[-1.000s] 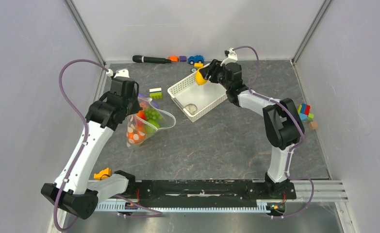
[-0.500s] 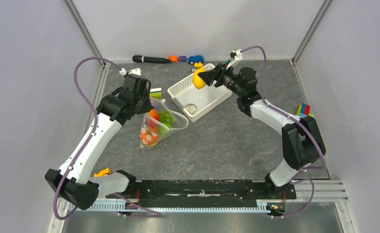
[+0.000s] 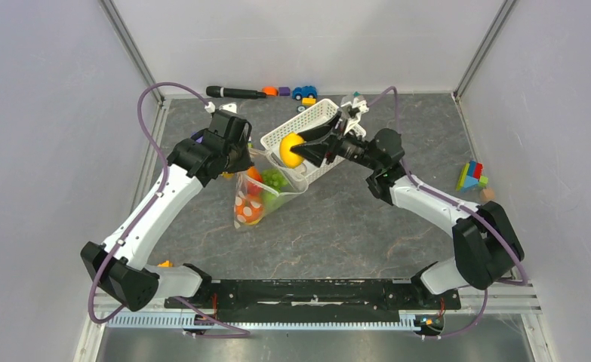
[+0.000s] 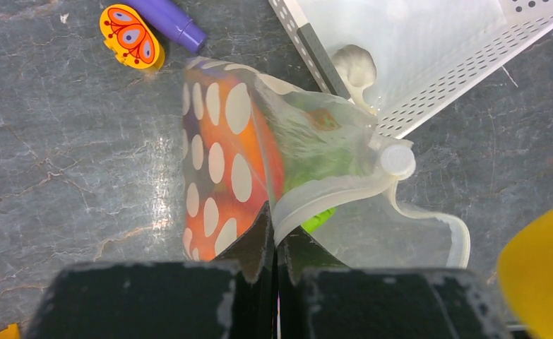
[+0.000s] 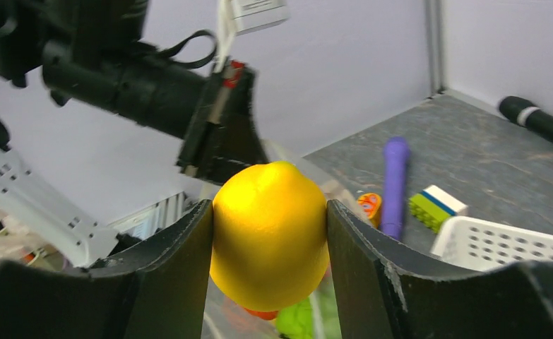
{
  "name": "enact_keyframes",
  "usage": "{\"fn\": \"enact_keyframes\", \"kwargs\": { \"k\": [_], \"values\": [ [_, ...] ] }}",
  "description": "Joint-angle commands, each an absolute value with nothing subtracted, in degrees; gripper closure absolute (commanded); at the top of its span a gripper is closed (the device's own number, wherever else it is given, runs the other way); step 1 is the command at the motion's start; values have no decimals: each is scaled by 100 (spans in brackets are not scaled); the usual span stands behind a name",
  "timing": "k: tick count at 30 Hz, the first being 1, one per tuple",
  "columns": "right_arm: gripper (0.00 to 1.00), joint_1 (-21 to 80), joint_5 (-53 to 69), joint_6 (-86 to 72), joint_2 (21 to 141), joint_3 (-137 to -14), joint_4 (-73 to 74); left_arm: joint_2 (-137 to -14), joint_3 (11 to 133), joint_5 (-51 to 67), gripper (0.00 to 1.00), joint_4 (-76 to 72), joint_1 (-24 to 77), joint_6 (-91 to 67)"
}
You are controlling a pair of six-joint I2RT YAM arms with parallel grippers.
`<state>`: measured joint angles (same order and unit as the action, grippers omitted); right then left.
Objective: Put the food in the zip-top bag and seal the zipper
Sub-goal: Place the fake fruit in the zipper food storage bag.
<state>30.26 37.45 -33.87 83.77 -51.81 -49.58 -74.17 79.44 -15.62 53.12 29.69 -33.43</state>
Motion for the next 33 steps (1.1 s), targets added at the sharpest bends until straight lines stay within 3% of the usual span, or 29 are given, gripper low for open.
{"fn": "enact_keyframes", "kwargs": {
  "k": [1, 13, 18, 22, 24, 27, 29, 33],
  "values": [
    [84, 3414, 3898, -3097, 8302, -5194, -5309, -7399, 8186, -1402, 98, 5010, 2997, -3502],
    [82, 4131, 2740, -2055, 8541, -5276, -4082, -7211, 8037, -942, 98, 4722, 2997, -3356],
    [75, 4332, 2785, -2010, 8794, -5316, -3946, -7147, 7963, -802, 98, 4566, 2997, -3340],
    [56, 4411, 2636, -1805, 8755, -5306, -3708, -7160, 7941, -809, 98, 4562, 2997, -3349],
    [37, 4429, 2617, -1707, 8702, -5308, -3612, -7177, 7945, -819, 98, 4562, 2997, -3356],
    [21, 4432, 2593, -1644, 8611, -5279, -3533, -7210, 7954, -771, 98, 4567, 2997, -3381],
    [4, 4430, 2699, -1651, 8579, -5265, -3581, -7202, 7957, -765, 98, 4563, 2999, -3384],
    [2, 4430, 3011, -1790, 8527, -5294, -3673, -7190, 7937, -784, 98, 4562, 2997, -3382]
  ]
}}
